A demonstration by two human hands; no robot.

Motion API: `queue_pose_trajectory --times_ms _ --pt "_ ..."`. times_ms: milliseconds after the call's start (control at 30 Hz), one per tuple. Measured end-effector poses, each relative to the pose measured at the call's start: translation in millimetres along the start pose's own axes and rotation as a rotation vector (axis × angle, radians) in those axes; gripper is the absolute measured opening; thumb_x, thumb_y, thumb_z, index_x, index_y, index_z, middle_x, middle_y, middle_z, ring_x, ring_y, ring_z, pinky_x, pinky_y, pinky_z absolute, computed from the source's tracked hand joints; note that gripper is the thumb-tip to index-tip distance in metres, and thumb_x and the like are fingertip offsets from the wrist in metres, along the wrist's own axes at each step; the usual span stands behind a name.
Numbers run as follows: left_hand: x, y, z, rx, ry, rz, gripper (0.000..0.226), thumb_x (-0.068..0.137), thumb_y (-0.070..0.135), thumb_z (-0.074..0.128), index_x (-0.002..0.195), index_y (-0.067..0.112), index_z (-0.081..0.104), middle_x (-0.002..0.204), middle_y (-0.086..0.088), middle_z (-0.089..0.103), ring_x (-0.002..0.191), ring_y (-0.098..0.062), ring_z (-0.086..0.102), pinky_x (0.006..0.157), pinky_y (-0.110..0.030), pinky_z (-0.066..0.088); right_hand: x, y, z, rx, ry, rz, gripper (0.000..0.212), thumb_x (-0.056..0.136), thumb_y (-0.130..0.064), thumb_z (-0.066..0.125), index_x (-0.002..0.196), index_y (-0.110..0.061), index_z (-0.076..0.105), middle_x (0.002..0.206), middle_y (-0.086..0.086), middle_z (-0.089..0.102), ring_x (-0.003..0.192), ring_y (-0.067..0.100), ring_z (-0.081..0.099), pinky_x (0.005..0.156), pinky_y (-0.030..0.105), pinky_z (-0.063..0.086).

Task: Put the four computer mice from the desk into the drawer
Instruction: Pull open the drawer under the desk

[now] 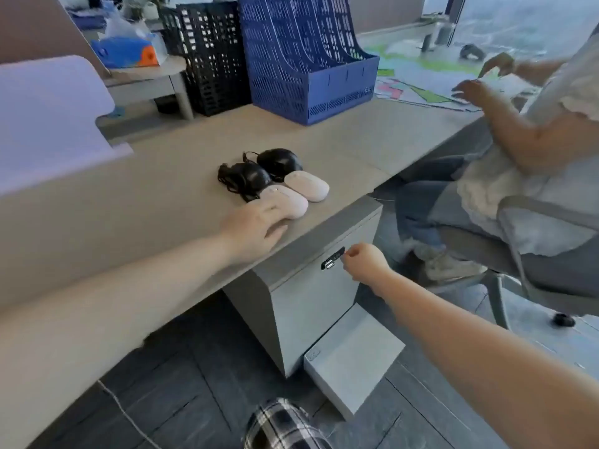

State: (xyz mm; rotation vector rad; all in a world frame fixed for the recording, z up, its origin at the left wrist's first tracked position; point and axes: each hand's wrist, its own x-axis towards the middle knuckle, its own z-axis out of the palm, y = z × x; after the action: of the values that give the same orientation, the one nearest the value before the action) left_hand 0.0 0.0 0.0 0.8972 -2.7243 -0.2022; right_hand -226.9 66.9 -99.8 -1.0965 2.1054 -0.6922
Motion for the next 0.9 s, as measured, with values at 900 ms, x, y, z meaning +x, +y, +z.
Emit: queue_pose_trajectory --times_ms 900 --pt "-8 2 29 -0.044 0.115 -0.202 0.046 0.085 0.027 0.041 0.123 0.011 0.061 0.134 -0.004 0.058 0.126 -0.02 0.049 0.103 -0.026 0.035 24 15 46 0.489 -0.151 0.273 0.037 0.097 -0.011 0.042 0.133 -0.011 0.05 0.09 0.01 0.055 0.083 0.024 0.054 0.051 0.026 0.046"
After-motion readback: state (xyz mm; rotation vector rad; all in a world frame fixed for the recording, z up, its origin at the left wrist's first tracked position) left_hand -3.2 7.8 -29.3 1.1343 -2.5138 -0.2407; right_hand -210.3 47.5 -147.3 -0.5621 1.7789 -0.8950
